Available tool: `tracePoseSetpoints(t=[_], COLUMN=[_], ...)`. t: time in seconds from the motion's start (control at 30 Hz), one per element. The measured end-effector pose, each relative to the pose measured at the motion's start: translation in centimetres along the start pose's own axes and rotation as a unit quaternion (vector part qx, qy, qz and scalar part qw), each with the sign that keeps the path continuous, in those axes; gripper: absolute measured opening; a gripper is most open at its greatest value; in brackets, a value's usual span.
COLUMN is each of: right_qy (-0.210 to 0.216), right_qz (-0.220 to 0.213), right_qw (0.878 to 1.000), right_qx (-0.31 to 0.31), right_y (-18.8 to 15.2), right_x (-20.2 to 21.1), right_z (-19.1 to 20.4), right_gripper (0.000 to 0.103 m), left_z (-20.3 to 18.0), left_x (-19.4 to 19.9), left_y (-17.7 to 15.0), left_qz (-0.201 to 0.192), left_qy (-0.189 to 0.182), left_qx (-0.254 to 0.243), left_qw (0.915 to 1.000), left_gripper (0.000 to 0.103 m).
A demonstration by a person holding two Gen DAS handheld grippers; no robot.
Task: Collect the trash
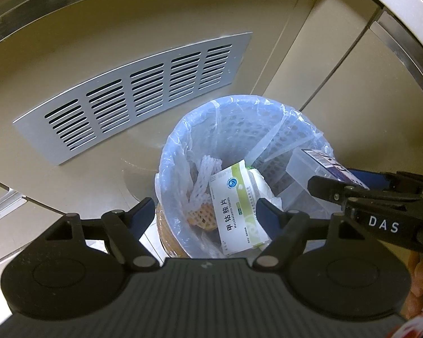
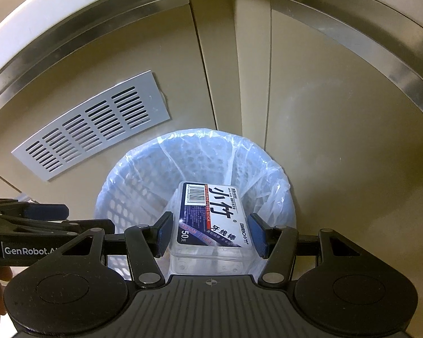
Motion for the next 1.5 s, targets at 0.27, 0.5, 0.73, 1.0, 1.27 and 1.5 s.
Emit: tracePoseSetpoints(t=[0.27, 0.5, 0.73, 1.0, 1.27, 1.5], right_qy=[0.006, 0.028, 0.020, 0.014, 0.006, -0.002], right_qz=[0.005, 0.000, 0.003, 0.017, 0.013, 0.003], right_qw=[1.000, 0.999, 1.000, 0.999, 1.000, 1.000], right_qx=[-0.004, -0.020, -0.021, -0.029, -0.018, 0.001], right_y=[0.0, 0.2, -0.2, -1.3, -1.0, -0.8], right_x=[-0.4, -0.8, -0.8, 0.3, 3.1, 6.6], right_z=[-0.2, -0.1, -0.3, -0.9, -0.4, 0.5], right_gripper=[0.057, 0.058, 0.063, 0.064, 0.064, 0.064], left_z=[0.4, 0.5, 0.9, 0.8, -0.8, -1.9], left_x=[0.2, 0.6, 0.9, 1.7, 4.2, 7.6], left_y=[0.1, 0.1, 0.0, 0.1, 0.3, 0.6], left_qz=[-0.001, -0.006, -0.012, -0.017, -0.043, -0.054], left_qy=[-0.002, 0.002, 0.017, 0.020, 0.041, 0.049], left_qx=[0.006, 0.010, 0.007, 0.003, -0.025, -0.023], left_qw=[1.0000, 0.9999, 0.9998, 0.9996, 0.9979, 0.9971], left_gripper=[0.076, 0.076, 0.077, 0.077, 0.077, 0.078])
Point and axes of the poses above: each gripper's, at about its wrist camera, not at the fingertips, and x roughly against the way its jaws point, z to its left, y to its top, the point moved 2 cm from there along -x, roughly the way its jaws point
